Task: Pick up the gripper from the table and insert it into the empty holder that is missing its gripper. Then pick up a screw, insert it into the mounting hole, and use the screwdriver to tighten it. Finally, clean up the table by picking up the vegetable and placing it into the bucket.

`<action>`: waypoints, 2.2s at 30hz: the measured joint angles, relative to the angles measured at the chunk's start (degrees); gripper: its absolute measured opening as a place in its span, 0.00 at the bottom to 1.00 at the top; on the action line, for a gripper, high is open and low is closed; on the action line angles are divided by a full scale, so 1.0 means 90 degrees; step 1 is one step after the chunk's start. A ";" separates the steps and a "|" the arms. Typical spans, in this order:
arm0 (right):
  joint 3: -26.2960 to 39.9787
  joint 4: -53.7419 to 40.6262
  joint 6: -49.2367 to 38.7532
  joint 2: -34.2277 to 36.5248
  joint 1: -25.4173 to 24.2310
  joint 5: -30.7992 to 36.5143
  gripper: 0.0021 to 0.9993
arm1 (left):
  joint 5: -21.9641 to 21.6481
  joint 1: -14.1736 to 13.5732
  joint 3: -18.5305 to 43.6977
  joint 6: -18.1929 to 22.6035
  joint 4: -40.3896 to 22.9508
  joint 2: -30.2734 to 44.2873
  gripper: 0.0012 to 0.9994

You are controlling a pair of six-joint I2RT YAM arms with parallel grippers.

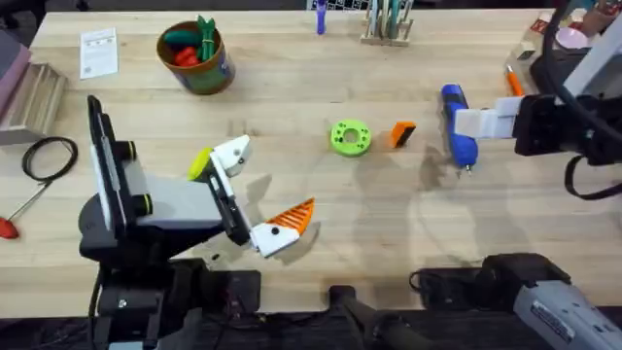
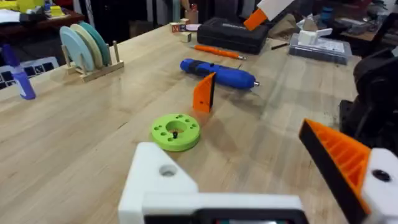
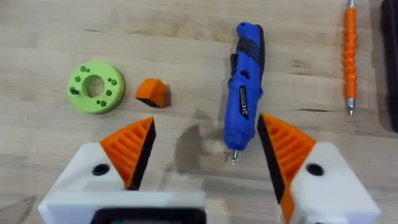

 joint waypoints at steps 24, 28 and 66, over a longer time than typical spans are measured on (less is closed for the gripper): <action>0.0000 0.0049 0.0002 0.0000 0.0000 0.0000 0.99 | 0.0000 0.0000 0.0000 0.0000 0.0000 0.0000 0.99; 0.0005 0.0052 0.0003 0.0075 0.0000 0.0000 0.99 | 0.0000 0.0000 0.0000 0.0000 0.0000 0.0000 0.99; 0.2492 -0.1632 0.1443 0.4226 0.1911 0.0364 0.99 | 0.0002 0.0000 0.0000 -0.0019 0.0000 0.0000 0.99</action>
